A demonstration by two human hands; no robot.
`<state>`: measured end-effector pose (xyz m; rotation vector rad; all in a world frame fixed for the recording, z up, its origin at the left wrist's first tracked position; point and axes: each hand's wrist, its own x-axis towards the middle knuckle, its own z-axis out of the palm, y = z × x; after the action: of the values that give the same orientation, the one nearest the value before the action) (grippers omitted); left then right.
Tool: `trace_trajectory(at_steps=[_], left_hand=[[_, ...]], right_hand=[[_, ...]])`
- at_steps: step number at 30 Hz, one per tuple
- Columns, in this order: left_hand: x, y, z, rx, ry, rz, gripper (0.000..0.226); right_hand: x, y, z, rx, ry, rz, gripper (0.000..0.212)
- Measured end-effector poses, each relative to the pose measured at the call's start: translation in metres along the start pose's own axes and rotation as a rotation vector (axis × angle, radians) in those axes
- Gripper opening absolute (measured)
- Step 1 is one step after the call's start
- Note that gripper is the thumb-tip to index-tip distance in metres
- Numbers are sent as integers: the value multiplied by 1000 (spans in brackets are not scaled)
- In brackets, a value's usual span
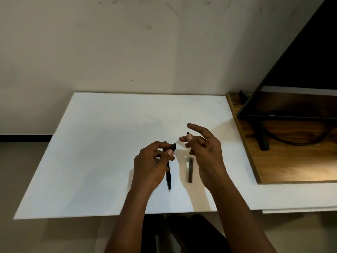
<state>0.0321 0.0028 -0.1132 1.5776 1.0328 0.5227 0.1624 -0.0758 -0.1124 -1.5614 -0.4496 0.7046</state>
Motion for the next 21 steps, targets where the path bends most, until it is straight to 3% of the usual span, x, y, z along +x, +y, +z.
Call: trace_trajectory(at_steps=[5, 21], left_hand=[[-2, 3, 1, -58, -25, -27, 13], [-2, 1, -2, -9, -37, -12, 12]], right_hand=[[-2, 0, 0, 179, -47, 90, 22], [-2, 1, 2, 42, -105, 44, 14]])
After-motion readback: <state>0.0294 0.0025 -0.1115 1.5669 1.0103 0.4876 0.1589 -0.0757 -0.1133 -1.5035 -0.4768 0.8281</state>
